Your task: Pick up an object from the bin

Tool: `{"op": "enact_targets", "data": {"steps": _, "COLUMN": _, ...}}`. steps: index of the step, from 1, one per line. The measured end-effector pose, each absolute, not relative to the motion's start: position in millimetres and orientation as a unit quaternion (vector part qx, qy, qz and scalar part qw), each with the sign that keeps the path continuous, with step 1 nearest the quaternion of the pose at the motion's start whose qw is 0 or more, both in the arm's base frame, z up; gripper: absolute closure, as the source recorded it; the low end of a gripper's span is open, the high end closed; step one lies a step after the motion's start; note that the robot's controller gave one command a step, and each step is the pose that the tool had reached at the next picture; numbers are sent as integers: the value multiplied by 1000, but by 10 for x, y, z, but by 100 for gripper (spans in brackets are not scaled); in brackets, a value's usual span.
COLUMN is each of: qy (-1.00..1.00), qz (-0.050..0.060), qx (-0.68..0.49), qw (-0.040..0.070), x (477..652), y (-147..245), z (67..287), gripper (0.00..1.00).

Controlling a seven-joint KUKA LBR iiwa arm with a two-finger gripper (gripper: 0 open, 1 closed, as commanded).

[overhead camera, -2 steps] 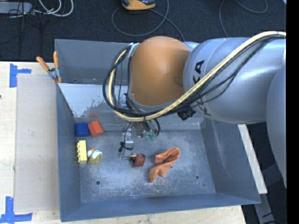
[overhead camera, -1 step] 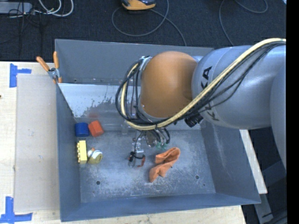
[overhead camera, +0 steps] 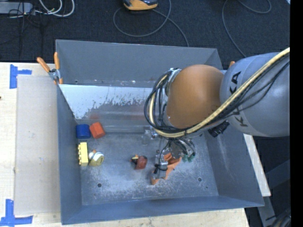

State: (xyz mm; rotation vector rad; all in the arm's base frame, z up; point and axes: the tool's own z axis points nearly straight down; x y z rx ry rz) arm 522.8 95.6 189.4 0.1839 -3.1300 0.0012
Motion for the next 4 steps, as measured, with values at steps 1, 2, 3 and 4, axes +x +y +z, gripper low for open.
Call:
{"op": "enact_targets", "data": {"steps": 1, "qy": -996, "qz": 0, "qx": 84, "qw": 0, "x": 5086, "y": 750, "z": 1753, "gripper": 0}}
{"op": "enact_targets", "data": {"steps": 2, "qy": -998, "qz": 0, "qx": 65, "qw": 2, "x": 5095, "y": 788, "z": 1392, "gripper": 0}}
{"op": "enact_targets", "data": {"steps": 3, "qy": -999, "qz": 0, "qx": 42, "qw": 3, "x": 5223, "y": 741, "z": 1195, "gripper": 0}}
{"op": "enact_targets", "data": {"steps": 4, "qy": -996, "qz": -1, "qx": 92, "qw": 3, "x": 5246, "y": 595, "z": 863, "gripper": 100}}
